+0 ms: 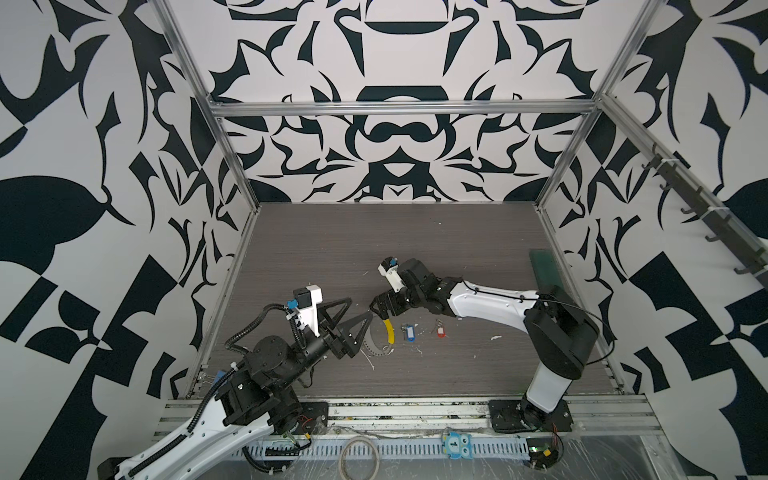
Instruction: Remove the keys from the keyring
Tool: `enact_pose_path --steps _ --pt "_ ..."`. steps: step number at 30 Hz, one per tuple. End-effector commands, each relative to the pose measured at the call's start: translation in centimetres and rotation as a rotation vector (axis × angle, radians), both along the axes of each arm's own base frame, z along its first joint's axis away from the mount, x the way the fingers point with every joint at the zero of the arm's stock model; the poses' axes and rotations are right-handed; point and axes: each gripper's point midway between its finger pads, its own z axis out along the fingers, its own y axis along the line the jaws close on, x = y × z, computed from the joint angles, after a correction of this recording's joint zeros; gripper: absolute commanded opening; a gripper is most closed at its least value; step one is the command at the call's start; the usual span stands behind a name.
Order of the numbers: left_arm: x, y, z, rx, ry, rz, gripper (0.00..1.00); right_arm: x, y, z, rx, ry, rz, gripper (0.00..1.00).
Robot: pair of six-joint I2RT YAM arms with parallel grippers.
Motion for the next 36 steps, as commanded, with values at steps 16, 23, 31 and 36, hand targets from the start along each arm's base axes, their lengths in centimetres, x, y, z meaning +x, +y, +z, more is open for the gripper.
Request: enact_pose_path --steps 16,23,31,36 --pt "6.2 0.1 0.1 0.32 -0.053 0.299 0.99 -5.2 -10.5 15.0 0.211 -0.459 -0.203 1.0" --pt "13.2 4.0 -2.9 0.383 0.088 0.524 0.99 -5.4 -14.5 14.6 0.179 -0.48 -0.344 1.0" --pt "19.0 12.4 -5.1 0.609 0.043 0.919 0.99 -4.8 -16.2 14.0 0.097 -0.505 -0.41 0.99" --pt "21.3 19.3 -8.9 0.758 0.197 1.068 0.99 -4.6 -17.2 13.7 0.044 -0.55 -0.424 1.0"
